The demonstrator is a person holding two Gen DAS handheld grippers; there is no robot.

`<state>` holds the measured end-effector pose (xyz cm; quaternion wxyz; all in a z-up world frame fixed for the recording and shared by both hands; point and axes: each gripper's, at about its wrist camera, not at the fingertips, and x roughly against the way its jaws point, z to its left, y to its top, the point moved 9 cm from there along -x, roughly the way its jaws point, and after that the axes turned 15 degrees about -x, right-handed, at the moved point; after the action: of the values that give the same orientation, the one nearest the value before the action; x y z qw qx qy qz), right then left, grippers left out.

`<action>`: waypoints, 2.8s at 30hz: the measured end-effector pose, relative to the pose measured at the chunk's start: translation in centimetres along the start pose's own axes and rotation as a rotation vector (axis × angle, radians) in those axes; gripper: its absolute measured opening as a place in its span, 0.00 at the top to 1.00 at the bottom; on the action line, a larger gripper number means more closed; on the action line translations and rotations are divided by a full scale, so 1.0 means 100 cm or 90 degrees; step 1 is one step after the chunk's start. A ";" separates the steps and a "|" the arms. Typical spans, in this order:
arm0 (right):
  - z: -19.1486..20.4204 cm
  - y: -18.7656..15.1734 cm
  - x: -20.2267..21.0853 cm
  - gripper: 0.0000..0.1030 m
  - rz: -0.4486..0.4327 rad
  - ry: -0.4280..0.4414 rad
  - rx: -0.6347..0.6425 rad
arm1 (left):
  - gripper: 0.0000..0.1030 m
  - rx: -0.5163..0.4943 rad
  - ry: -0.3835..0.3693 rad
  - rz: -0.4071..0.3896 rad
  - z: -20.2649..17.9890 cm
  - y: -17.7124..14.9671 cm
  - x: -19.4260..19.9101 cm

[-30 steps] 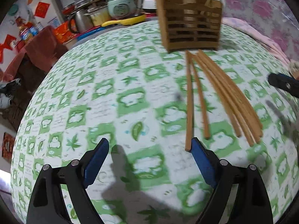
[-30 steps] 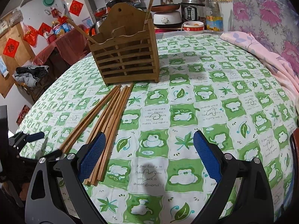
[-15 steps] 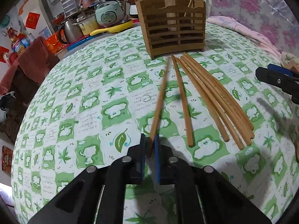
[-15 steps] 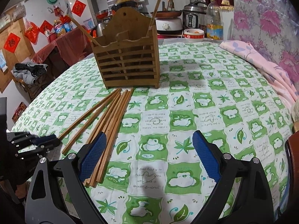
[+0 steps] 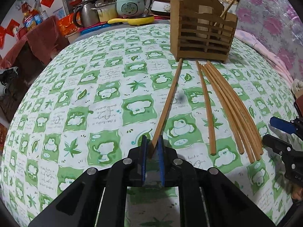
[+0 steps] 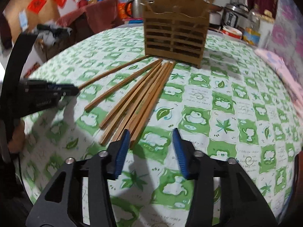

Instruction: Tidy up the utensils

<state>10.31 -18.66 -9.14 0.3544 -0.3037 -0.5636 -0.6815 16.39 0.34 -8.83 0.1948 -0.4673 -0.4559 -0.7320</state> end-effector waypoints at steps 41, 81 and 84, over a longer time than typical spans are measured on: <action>-0.024 -0.003 -0.010 0.90 0.036 -0.009 -0.051 | 0.79 -0.031 0.034 0.002 -0.007 0.004 -0.003; -0.046 0.029 0.076 0.88 -0.089 0.043 -0.118 | 0.83 0.052 -0.047 -0.119 0.021 0.027 0.071; -0.038 0.021 0.058 0.81 -0.060 0.037 -0.104 | 0.40 0.046 -0.034 -0.099 0.015 0.021 0.053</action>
<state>8.71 -23.43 -3.94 0.3124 -0.2846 -0.5093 -0.7497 16.08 1.33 -3.07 0.1416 -0.4424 -0.5221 -0.7152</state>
